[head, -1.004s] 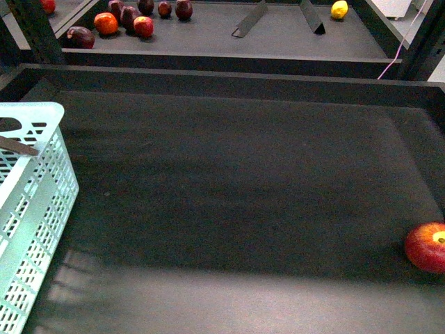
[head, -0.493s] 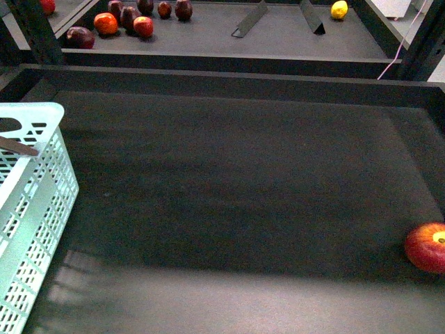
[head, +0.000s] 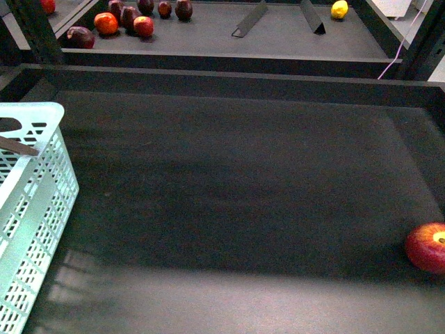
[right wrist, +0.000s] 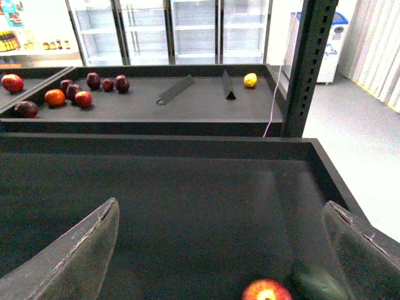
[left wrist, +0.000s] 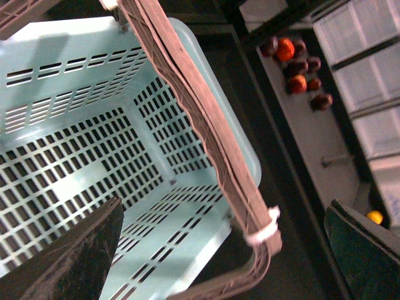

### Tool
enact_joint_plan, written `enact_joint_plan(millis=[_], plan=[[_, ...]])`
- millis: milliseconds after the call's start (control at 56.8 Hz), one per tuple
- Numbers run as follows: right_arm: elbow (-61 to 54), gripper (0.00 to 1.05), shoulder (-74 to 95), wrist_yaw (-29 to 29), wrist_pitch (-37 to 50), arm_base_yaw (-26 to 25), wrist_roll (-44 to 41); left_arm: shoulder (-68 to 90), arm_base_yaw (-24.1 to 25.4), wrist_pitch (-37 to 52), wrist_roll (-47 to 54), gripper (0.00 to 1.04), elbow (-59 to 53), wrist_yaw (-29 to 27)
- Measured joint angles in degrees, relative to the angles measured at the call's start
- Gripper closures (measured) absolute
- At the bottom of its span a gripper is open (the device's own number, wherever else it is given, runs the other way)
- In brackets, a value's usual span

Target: Pick apple with right arm and hold basket with left

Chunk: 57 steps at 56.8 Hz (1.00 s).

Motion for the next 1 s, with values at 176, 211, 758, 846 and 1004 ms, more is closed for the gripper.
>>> enact_joint_plan(millis=[176, 211, 758, 846, 1004], plan=[[0.0, 0.09, 0.0, 0.0, 0.0, 0.0, 0.0, 18.4, 3.8, 13.7, -9.8, 0.07, 5.0, 1.6], [0.0, 0.09, 0.0, 0.0, 0.0, 0.0, 0.0, 21.6, 3.7, 15.7, -10.8, 0.07, 6.0, 1.6], [0.0, 0.09, 0.0, 0.0, 0.0, 0.0, 0.0, 43.8, 0.5, 25.1, -21.2, 0.07, 19.2, 1.2], [0.0, 0.09, 0.0, 0.0, 0.0, 0.0, 0.0, 44.0, -0.1, 23.8, -21.6, 0.07, 20.3, 0.7], [0.0, 0.09, 0.0, 0.0, 0.0, 0.0, 0.0, 44.5, -1.3, 21.0, -21.1, 0.18, 21.5, -1.9]])
